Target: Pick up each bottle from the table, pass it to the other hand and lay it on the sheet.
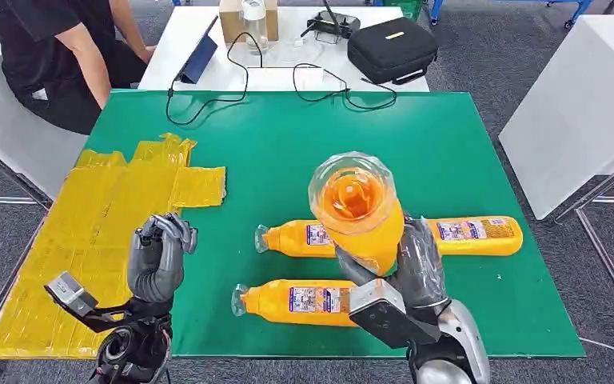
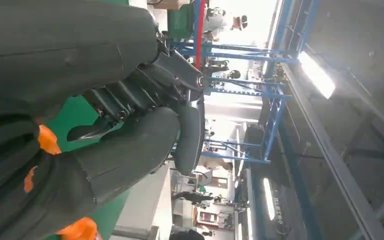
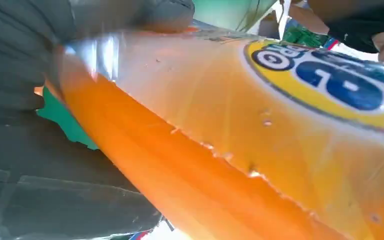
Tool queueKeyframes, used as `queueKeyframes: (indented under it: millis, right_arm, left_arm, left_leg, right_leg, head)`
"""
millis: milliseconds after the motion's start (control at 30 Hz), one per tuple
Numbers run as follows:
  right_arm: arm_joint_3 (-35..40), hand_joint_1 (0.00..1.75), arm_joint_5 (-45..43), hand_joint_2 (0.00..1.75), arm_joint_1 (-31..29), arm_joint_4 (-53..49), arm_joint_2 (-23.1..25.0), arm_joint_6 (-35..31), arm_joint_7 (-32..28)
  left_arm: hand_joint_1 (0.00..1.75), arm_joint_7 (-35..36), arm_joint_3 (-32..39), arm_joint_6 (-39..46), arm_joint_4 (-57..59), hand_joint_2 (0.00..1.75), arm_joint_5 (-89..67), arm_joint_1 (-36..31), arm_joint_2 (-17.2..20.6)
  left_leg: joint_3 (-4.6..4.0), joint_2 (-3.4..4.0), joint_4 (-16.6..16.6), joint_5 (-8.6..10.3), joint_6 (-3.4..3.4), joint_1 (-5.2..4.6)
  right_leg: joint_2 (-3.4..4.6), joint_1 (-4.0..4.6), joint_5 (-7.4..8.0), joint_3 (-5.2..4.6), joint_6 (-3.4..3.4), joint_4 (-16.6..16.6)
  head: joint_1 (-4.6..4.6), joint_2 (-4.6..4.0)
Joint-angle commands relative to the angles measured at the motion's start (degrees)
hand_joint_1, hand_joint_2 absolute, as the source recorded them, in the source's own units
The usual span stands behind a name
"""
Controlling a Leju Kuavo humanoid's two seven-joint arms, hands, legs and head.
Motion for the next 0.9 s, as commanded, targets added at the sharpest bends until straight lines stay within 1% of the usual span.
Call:
queueKeyframes:
  millis: [33, 67, 100, 133, 200, 233, 300, 333, 367, 400, 433, 467, 500, 567, 600, 633, 667, 700, 733, 767, 833, 867, 900]
  right_arm:
    - [-0.5, 1.57, -1.3, 1.75, -0.9, 2.6, -3.4, -1.4, -0.7]
    - [-0.5, 1.54, -1.3, 1.75, -1.0, 2.6, -3.3, -1.4, -0.7]
    - [-0.3, 1.57, -1.4, 1.75, -1.2, 2.6, -3.3, -1.7, -0.5]
    - [-0.3, 1.54, -1.4, 1.75, -1.3, 2.7, -3.2, -1.8, -0.3]
    - [-0.3, 1.55, -1.6, 1.75, -1.6, 3.0, -3.1, -2.0, 0.1]
    - [-0.3, 1.59, -1.7, 1.75, -1.7, 3.1, -3.1, -2.0, 0.3]
    - [-0.2, 1.54, -1.6, 1.75, -1.9, 2.9, -3.1, -1.9, 0.6]
    - [-0.2, 1.54, -1.6, 1.75, -2.0, 2.9, -3.2, -1.9, 0.7]
    - [-0.2, 1.55, -1.6, 1.75, -1.9, 2.9, -3.2, -1.9, 0.7]
    - [-0.1, 1.52, -1.6, 1.75, -1.9, 2.9, -3.5, -1.9, 0.8]
    - [-0.1, 1.55, -1.7, 1.75, -2.0, 2.9, -3.8, -1.9, 0.8]
    - [-0.2, 1.55, -1.8, 1.75, -2.1, 3.0, -3.9, -1.9, 0.8]
    - [-0.2, 1.55, -1.8, 1.75, -2.1, 3.0, -3.9, -1.9, 0.8]
    - [-0.2, 1.55, -1.8, 1.75, -2.1, 3.0, -3.9, -1.9, 0.8]
    - [-0.2, 1.57, -1.9, 1.75, -2.1, 3.0, -3.9, -2.0, 0.8]
    - [-0.2, 1.54, -2.0, 1.75, -2.1, 3.0, -4.0, -2.0, 0.8]
    - [-0.2, 1.57, -2.1, 1.75, -2.1, 3.0, -4.1, -2.0, 0.8]
    - [-0.2, 1.55, -2.4, 1.75, -2.2, 3.0, -4.1, -1.9, 0.8]
    - [-0.2, 1.55, -2.5, 1.75, -2.4, 3.1, -4.1, -1.8, 0.8]
    - [-0.2, 1.52, -2.6, 1.75, -2.4, 3.1, -4.0, -1.8, 0.9]
    - [-0.2, 1.55, -2.6, 1.75, -2.4, 3.1, -3.9, -1.8, 0.9]
    - [-0.2, 1.54, -2.5, 1.75, -2.5, 2.9, -3.6, -1.7, 1.1]
    - [-0.2, 1.54, -2.5, 1.75, -2.5, 2.9, -3.6, -1.7, 1.1]
  left_arm:
    - [1.75, -0.1, 0.8, -0.7, 2.4, 1.75, 0.3, -1.3, 0.4]
    - [1.75, -0.2, 0.7, -0.7, 2.5, 1.75, 0.3, -1.4, 0.2]
    - [1.15, -0.1, 0.4, -0.7, 2.9, 1.75, 0.1, -1.8, 0.1]
    - [0.0, 0.3, 0.5, 0.1, 3.1, 0.0, -0.4, -1.9, -0.1]
    - [0.0, 0.7, -0.5, -0.1, 3.4, 0.0, -1.8, -2.5, 0.6]
    - [0.0, 0.5, -0.5, 0.0, 3.5, 0.0, -2.2, -2.6, 0.5]
    - [0.0, 0.5, -0.1, -0.2, 3.6, 0.0, -1.3, -2.8, 0.2]
    - [0.0, 0.5, -0.1, -0.3, 3.6, 0.0, -1.3, -3.1, 0.3]
    - [0.0, 0.6, -0.1, -0.3, 3.6, 0.0, -1.3, -3.2, 0.3]
    - [0.0, 0.9, -0.1, -0.3, 3.8, 0.0, -1.2, -3.6, 0.4]
    - [0.0, 1.3, -0.1, -0.3, 3.9, 0.0, -1.0, -3.9, 0.5]
    - [0.0, 1.5, 0.0, -0.3, 3.9, 0.0, -0.9, -4.2, 0.5]
    - [0.0, 1.5, 0.0, -0.3, 3.9, 0.0, -0.9, -4.2, 0.5]
    - [0.0, 1.5, 0.0, -0.3, 3.9, 0.0, -0.9, -4.2, 0.5]
    - [0.0, 1.5, -0.1, -0.4, 3.9, 0.0, -0.9, -4.2, 0.6]
    - [0.0, 1.8, -0.2, -0.3, 4.0, 0.0, -0.8, -4.3, 0.8]
    - [0.0, 1.9, -0.2, -0.3, 4.1, 0.0, -0.8, -4.4, 0.8]
    - [0.0, 2.0, -0.1, -0.3, 4.1, 0.0, -0.6, -4.5, 0.8]
    - [0.0, 2.1, -0.1, -0.2, 4.2, 0.0, -0.5, -4.6, 0.9]
    - [0.0, 2.1, -0.1, -0.3, 4.0, 0.0, -0.4, -4.4, 1.0]
    - [0.0, 2.1, -0.1, -0.3, 4.0, 0.0, -0.4, -4.2, 1.0]
    - [0.0, 2.0, -0.1, -0.3, 4.0, 0.0, -0.4, -4.0, 0.8]
    - [0.0, 2.0, -0.1, -0.3, 4.0, 0.0, -0.4, -4.0, 0.8]
  left_leg:
    - [0.28, 0.06, -0.1, -0.06, 0.06, 0.01]
    - [0.33, 0.07, -0.1, -0.08, 0.07, 0.0]
    - [0.46, 0.07, -0.1, -0.11, 0.09, 0.02]
    - [0.27, 0.04, -0.1, -0.06, 0.07, 0.02]
    - [0.44, 0.06, -0.1, -0.1, 0.09, 0.02]
    - [0.29, 0.03, -0.1, -0.06, 0.07, 0.01]
    - [0.48, 0.05, -0.1, -0.11, 0.09, 0.02]
    - [0.31, 0.05, -0.1, -0.07, 0.07, 0.0]
    - [0.41, 0.07, -0.1, -0.1, 0.08, 0.01]
    - [0.49, 0.08, -0.1, -0.12, 0.1, 0.0]
    - [0.33, 0.05, -0.1, -0.07, 0.07, 0.01]
    - [0.41, 0.05, -0.1, -0.1, 0.08, 0.01]
    - [0.19, 0.01, -0.1, -0.03, 0.05, 0.0]
    - [0.46, 0.06, -0.1, -0.11, 0.09, 0.01]
    - [0.28, 0.07, -0.1, -0.06, 0.07, -0.01]
    - [0.39, 0.11, -0.1, -0.1, 0.08, 0.01]
    - [0.46, 0.12, -0.1, -0.11, 0.09, 0.01]
    - [0.51, 0.09, -0.1, -0.12, 0.1, 0.0]
    - [0.37, 0.06, -0.1, -0.08, 0.07, 0.01]
    - [0.2, 0.04, -0.1, -0.04, 0.05, -0.01]
    - [0.38, 0.11, -0.1, -0.1, 0.07, 0.02]
    - [0.22, 0.08, -0.1, -0.05, 0.05, -0.01]
    - [0.32, 0.1, -0.1, -0.08, 0.06, 0.01]
  right_leg:
    - [-0.05, 0.06, -0.04, 0.3, -0.14, -0.1]
    - [-0.06, 0.06, -0.06, 0.35, -0.17, -0.1]
    - [-0.09, 0.09, -0.09, 0.48, -0.21, -0.2]
    - [-0.07, 0.07, -0.04, 0.3, -0.14, -0.1]
    - [-0.1, 0.09, -0.08, 0.47, -0.22, -0.2]
    - [-0.09, 0.06, -0.05, 0.32, -0.16, -0.1]
    - [-0.12, 0.1, -0.1, 0.51, -0.23, -0.2]
    - [-0.07, 0.05, -0.06, 0.33, -0.16, -0.1]
    - [-0.08, 0.08, -0.09, 0.43, -0.19, -0.1]
    - [-0.09, 0.08, -0.1, 0.51, -0.22, -0.2]
    - [-0.07, 0.07, -0.06, 0.35, -0.17, -0.1]
    - [-0.09, 0.08, -0.09, 0.43, -0.19, -0.1]
    - [-0.08, 0.04, -0.03, 0.21, -0.11, -0.1]
    - [-0.1, 0.09, -0.1, 0.49, -0.21, -0.1]
    - [-0.04, 0.04, -0.05, 0.28, -0.14, -0.1]
    - [-0.03, 0.07, -0.07, 0.4, -0.18, -0.1]
    - [-0.03, 0.08, -0.08, 0.47, -0.21, -0.2]
    - [-0.07, 0.08, -0.1, 0.53, -0.23, -0.2]
    - [-0.08, 0.07, -0.07, 0.39, -0.19, -0.1]
    - [-0.05, 0.03, -0.03, 0.2, -0.11, -0.1]
    - [-0.04, 0.08, -0.06, 0.39, -0.19, -0.1]
    - [-0.01, 0.03, -0.03, 0.21, -0.12, -0.1]
    - [-0.02, 0.06, -0.05, 0.32, -0.16, -0.1]
  head:
    - [0.0, 0.0]
    - [0.0, 0.0]
    - [0.0, 0.0]
    - [0.0, 0.0]
    - [0.0, 0.0]
    - [0.0, 0.0]
    - [0.0, 0.0]
    - [0.0, 0.0]
    - [0.0, 0.0]
    - [0.0, 0.0]
    - [0.0, 0.0]
    - [0.0, 0.0]
    - [0.0, 0.0]
    - [0.0, 0.0]
    - [0.0, 0.0]
    - [0.0, 0.0]
    - [0.0, 0.0]
    - [0.0, 0.0]
    - [0.0, 0.0]
    - [0.0, 0.0]
    - [0.0, 0.0]
    - [0.0, 0.0]
    - [0.02, 0.0]
